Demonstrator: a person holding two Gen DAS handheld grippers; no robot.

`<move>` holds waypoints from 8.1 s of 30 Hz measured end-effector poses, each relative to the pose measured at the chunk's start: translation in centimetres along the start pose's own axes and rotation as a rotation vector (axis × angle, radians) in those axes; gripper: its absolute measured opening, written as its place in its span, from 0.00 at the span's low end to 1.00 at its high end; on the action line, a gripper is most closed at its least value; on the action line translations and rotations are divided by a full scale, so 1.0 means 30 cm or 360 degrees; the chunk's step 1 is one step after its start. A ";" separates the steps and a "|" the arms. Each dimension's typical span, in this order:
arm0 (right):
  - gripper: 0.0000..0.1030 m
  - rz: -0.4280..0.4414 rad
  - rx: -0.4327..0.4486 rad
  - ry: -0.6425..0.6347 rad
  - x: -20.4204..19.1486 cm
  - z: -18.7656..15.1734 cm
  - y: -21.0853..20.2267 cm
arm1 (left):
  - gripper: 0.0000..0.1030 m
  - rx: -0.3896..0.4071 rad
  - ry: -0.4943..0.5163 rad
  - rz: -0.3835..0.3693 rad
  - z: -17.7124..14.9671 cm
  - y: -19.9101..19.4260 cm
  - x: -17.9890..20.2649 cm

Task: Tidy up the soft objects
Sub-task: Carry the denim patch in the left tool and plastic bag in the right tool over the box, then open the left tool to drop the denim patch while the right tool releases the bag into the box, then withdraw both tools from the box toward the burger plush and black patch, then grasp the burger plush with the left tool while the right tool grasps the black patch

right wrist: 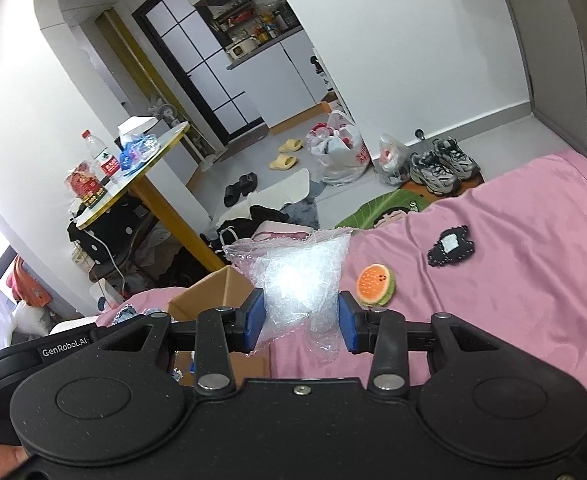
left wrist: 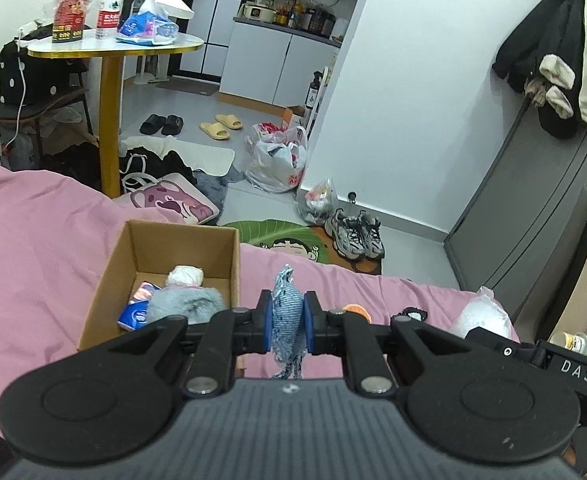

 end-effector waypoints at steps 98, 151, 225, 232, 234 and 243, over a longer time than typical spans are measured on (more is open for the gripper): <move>0.64 0.0207 -0.0396 -0.0123 -0.474 -0.267 0.401 | 0.48 -0.0071 -0.0405 0.0383 0.022 0.195 -0.570; 1.00 0.0158 -0.0017 -0.0137 0.099 0.047 -0.002 | 1.00 -0.0154 0.0103 0.0256 -0.024 0.100 0.049; 0.56 -0.0177 -0.0235 0.0609 0.672 -0.039 0.565 | 0.71 -0.0534 0.0236 0.0196 -0.382 0.894 0.364; 0.26 -0.0224 -0.0235 0.0603 0.698 -0.034 0.565 | 0.45 -0.0495 0.0212 0.0172 -0.356 0.879 0.372; 0.24 -0.0230 -0.0236 0.0627 0.701 -0.033 0.549 | 0.44 -0.0478 0.0199 0.0161 -0.341 0.862 0.369; 0.23 -0.0288 -0.0189 0.0640 0.677 -0.029 0.427 | 0.43 -0.0419 0.0175 0.0145 -0.288 0.725 0.321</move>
Point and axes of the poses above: each gripper's, at about its wrist camera, not at the fingertips, and y roughly the way its jaws point, x to its right, z to its top, the point moved 5 cm from there along y, roughly the way its jaws point, and after that the axes turned 7 degrees about x, right-handed, at the moved point
